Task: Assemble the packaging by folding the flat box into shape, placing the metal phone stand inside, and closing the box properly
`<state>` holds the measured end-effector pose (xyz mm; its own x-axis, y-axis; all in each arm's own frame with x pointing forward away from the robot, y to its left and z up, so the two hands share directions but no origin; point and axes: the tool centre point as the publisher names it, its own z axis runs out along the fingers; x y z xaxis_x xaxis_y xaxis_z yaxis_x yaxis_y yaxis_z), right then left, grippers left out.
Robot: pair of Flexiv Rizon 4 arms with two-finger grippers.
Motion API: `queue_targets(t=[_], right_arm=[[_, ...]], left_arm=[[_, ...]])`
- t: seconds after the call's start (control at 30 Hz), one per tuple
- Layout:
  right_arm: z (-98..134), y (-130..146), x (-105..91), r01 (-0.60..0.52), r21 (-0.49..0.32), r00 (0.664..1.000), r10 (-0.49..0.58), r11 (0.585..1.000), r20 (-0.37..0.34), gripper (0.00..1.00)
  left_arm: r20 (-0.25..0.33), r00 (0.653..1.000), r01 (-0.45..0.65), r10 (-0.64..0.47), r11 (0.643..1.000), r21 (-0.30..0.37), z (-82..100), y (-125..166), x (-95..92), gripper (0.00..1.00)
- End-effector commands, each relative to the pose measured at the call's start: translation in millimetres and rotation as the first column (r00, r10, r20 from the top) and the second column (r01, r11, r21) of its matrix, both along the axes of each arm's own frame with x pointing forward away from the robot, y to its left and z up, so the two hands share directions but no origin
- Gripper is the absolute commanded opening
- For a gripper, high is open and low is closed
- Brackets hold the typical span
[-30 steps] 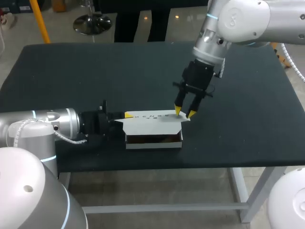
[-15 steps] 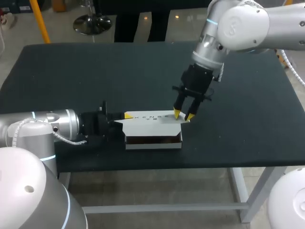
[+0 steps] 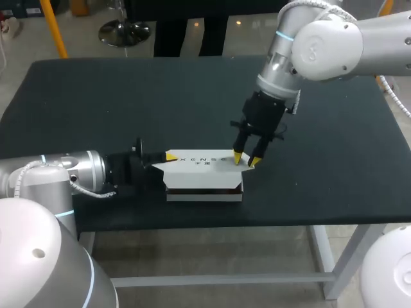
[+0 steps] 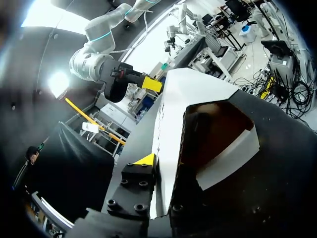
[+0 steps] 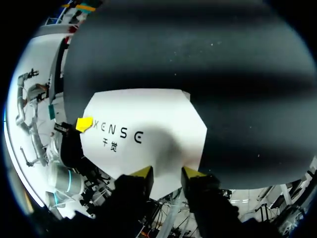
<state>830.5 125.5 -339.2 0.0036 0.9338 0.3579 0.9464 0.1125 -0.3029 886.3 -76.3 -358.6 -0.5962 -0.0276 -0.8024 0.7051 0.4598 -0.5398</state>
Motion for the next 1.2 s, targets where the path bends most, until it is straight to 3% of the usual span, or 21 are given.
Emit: queue_targets(t=[0.03,0.27,0.67,0.8,0.97,1.2], right_arm=[[-2,1,-1.4,0.003,-0.002,1.000,-0.003,1.000,0.006,0.41],[-3,2,-1.3,0.009,-0.009,1.000,-0.009,1.000,0.013,0.41],[-4,1,-0.8,0.019,-0.009,1.000,-0.019,1.000,0.022,0.41],[-5,1,-0.4,0.022,-0.007,0.999,-0.022,1.000,0.025,0.41],[-4,1,0.1,0.025,-0.005,0.999,-0.025,1.000,0.032,0.41],[-4,0,-0.3,0.031,-0.002,0.998,-0.031,1.000,0.046,0.42]], left_arm=[[0.012,1.000,-0.010,0.010,1.000,-0.010,-3.2,4,-3.7,0.18],[0.019,1.000,-0.017,0.017,1.000,-0.017,-0.9,6,-5.0,0.30],[0.051,0.998,-0.034,0.035,0.999,-0.016,10.0,15,-12.7,0.30],[0.064,0.997,-0.046,0.045,0.999,0.024,15.1,25,-19.5,0.32],[0.052,0.996,-0.073,0.068,0.991,0.110,17.1,39,-31.2,0.41],[-0.026,0.996,-0.077,0.084,0.976,0.204,33.3,66,-44.8,0.45]])
